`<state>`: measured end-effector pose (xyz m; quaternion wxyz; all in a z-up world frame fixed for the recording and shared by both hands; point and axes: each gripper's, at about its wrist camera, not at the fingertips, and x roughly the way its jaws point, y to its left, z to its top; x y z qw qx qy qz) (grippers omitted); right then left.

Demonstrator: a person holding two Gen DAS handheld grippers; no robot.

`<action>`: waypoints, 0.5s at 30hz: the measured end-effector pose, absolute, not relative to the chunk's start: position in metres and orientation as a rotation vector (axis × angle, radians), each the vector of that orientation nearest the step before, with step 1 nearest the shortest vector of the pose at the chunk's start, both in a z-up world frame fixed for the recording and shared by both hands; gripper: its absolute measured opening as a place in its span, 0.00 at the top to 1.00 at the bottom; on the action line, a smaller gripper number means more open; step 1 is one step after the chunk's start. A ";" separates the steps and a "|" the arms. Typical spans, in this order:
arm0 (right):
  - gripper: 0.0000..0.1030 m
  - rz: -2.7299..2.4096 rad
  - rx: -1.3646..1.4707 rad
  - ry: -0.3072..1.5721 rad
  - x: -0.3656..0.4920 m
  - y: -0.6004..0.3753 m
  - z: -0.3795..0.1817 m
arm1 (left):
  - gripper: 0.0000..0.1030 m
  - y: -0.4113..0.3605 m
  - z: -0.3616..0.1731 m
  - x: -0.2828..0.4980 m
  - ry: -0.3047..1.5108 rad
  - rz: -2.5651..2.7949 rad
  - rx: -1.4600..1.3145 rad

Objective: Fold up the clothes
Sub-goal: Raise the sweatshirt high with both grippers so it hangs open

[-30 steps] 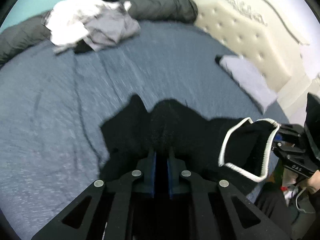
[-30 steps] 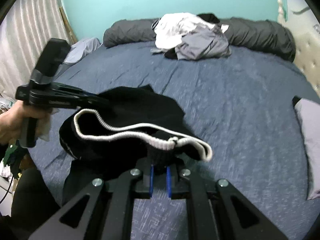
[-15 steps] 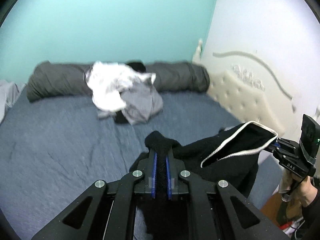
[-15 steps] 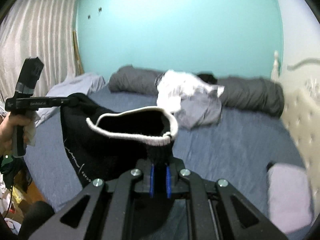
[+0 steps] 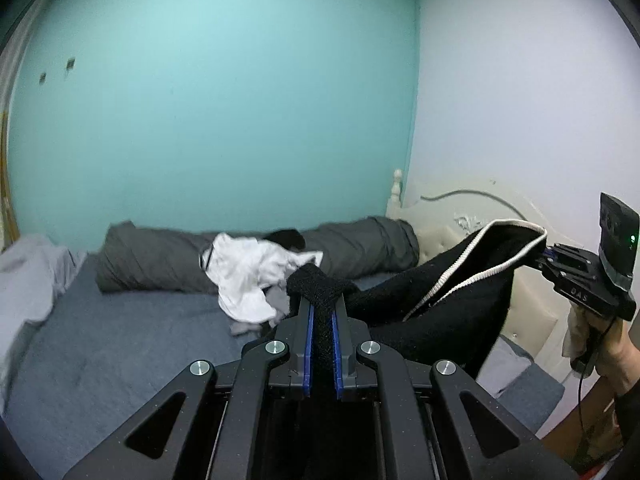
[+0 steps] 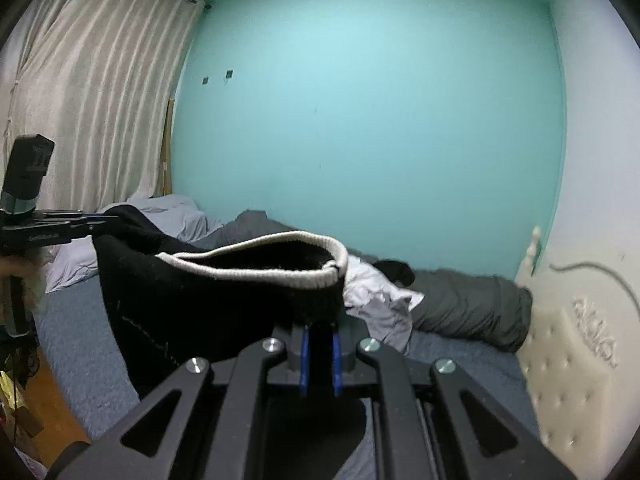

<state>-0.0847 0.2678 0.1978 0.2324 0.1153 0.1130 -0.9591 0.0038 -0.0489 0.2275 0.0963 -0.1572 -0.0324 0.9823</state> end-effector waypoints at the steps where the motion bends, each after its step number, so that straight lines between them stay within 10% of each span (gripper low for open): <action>1: 0.92 -2.638 0.298 0.317 -0.081 0.267 0.205 | 0.93 -0.049 0.234 0.011 -0.085 2.922 -0.448; 15: 0.92 -2.650 0.263 0.319 -0.072 0.267 0.234 | 0.93 -0.038 0.258 0.064 -0.098 2.972 -0.406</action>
